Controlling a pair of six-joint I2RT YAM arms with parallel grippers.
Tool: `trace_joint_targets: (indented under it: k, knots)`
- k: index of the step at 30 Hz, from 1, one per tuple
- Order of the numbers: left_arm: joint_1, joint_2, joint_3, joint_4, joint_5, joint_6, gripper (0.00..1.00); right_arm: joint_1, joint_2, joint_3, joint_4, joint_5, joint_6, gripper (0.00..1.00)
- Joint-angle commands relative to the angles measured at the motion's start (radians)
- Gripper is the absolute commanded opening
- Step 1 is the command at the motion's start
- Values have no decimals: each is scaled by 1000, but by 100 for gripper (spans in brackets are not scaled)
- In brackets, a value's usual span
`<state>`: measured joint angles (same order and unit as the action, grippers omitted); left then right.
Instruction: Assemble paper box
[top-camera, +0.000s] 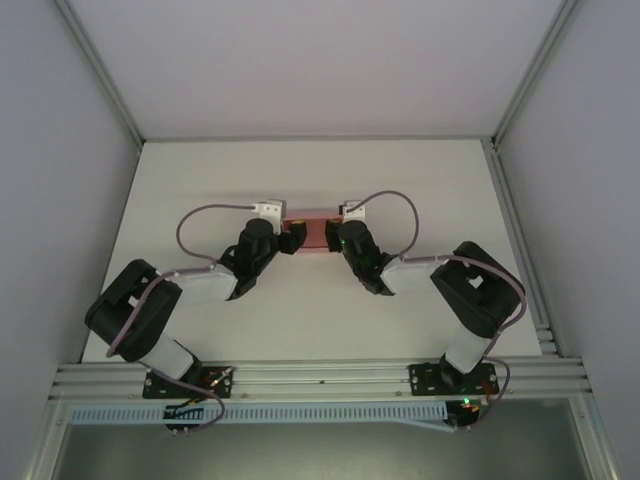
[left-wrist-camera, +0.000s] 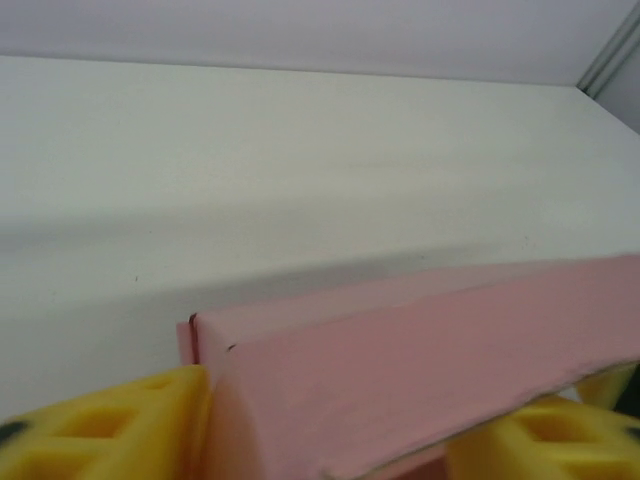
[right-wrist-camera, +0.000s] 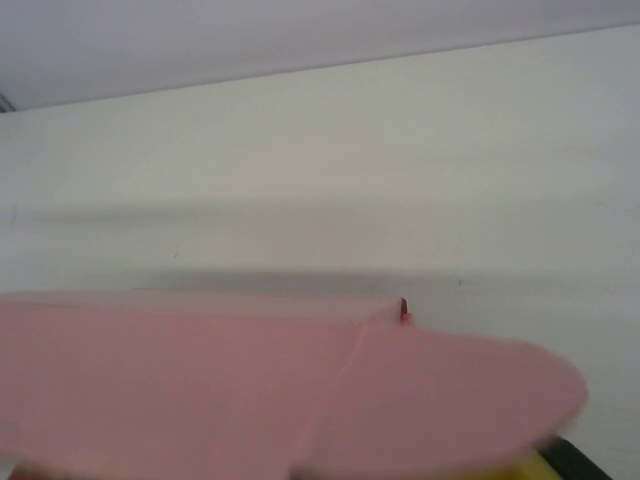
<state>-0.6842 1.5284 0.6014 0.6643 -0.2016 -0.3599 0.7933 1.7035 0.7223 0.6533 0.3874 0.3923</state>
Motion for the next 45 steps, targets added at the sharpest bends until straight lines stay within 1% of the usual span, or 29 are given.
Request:
trace_joint_targets:
  k: [1,3,4,5,6,8,12,13,14,16,19,21,24,26,28,31,35,37,39,40,43,45]
  knots:
    - [-10,-70,-33,-60,-36,2,80,12,-52,-36,-45,-16,-9,35]
    - [-14,-111,-47,-99,-43,1,87,16,-79,-49,-69,-25,-23,36]
    - [-16,-132,-52,-120,-46,2,91,18,-90,-56,-83,-25,-24,39]
    - [-17,-152,-54,-146,-50,-3,97,21,-101,-63,-98,-32,-26,41]
    - [-18,-179,-58,-169,-51,-5,100,21,-118,-69,-118,-39,-27,47]
    - [-21,-232,-56,-228,-59,-9,99,27,-157,-86,-160,-61,-33,61]
    - [-22,-341,-4,-410,-87,-26,100,40,-279,-124,-240,-109,-34,82]
    - [-24,-366,21,-458,-85,-28,100,42,-318,-134,-254,-117,-35,90]
    - [-24,-389,52,-509,-88,-37,100,43,-363,-140,-276,-132,-41,100]
    - [-25,-423,112,-603,-88,-37,100,44,-440,-132,-341,-150,-51,100]
    - [-20,-420,241,-771,-167,-70,100,46,-516,-55,-479,-132,-84,100]
    - [-7,-378,346,-890,-207,-97,100,45,-524,9,-533,-96,-121,100]
    - [50,-288,461,-986,-195,-132,100,39,-475,107,-571,-27,-128,100]
    - [102,-221,514,-1002,-138,-157,100,25,-413,190,-610,4,-122,100]
    - [145,-154,557,-999,-56,-145,100,-2,-338,289,-674,18,-92,100]
    - [196,-66,605,-1004,47,-130,100,-58,-214,410,-767,-21,-34,100]
    - [251,26,611,-972,194,-121,100,-130,-63,526,-875,-141,30,100]
    - [270,69,603,-954,258,-117,100,-153,-6,546,-897,-180,55,100]
    - [283,106,595,-940,297,-112,100,-162,32,544,-895,-200,65,100]
    - [288,123,586,-922,343,-107,100,-164,51,540,-890,-204,63,100]
    - [300,164,563,-874,436,-109,100,-164,88,524,-888,-223,69,100]
    - [301,188,545,-842,470,-111,98,-163,101,505,-873,-235,81,100]
